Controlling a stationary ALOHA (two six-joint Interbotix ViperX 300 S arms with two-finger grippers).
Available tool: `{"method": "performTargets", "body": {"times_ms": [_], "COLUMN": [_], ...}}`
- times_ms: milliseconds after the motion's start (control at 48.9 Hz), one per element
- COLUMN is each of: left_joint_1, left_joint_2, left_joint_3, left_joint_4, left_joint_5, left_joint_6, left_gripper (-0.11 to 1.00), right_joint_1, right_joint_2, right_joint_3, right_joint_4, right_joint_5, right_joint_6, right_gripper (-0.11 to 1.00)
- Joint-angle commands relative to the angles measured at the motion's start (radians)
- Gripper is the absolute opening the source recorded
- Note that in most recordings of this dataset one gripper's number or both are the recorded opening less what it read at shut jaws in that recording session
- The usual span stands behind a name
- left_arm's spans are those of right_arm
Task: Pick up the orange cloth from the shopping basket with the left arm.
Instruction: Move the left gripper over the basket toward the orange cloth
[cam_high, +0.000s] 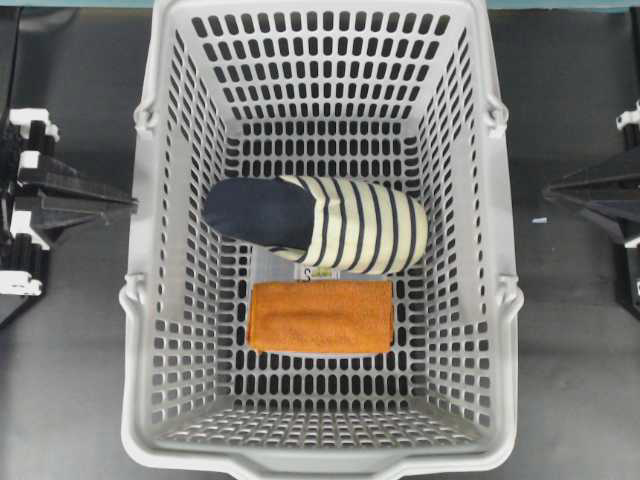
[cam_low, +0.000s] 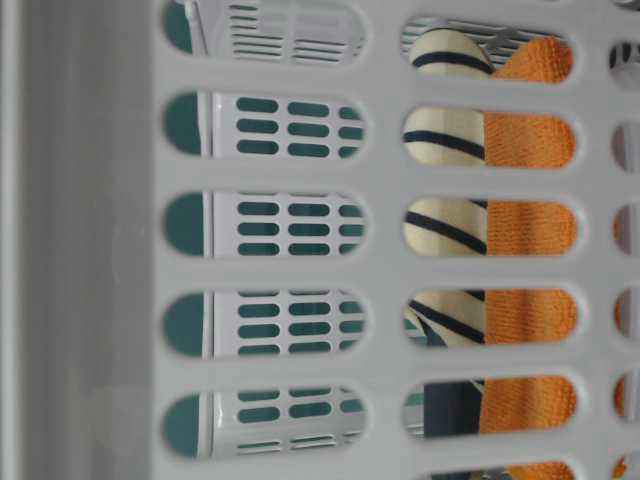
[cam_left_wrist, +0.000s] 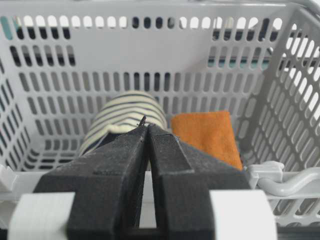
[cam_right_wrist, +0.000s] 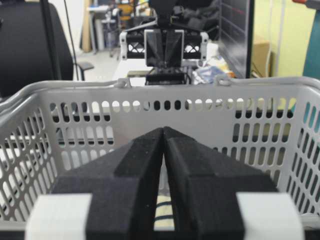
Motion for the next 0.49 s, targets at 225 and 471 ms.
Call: {"method": "performTargets", "body": {"times_ms": [225, 471], "left_joint_1": [-0.014, -0.084], "left_joint_2": [0.077, 0.295], "left_joint_3": [-0.278, -0.528], "left_joint_4": [0.041, 0.041], "left_joint_5": [0.279, 0.629], "left_joint_6": [-0.043, -0.041], "left_gripper": [0.0, 0.0], "right_joint_1": [0.035, 0.035], "right_joint_2": [0.021, 0.021], "right_joint_3": [-0.017, -0.017], "right_joint_4": [0.018, 0.017], "right_joint_5": [-0.021, -0.023], "right_joint_6": [0.043, 0.049], "right_gripper": [0.0, 0.0]}}
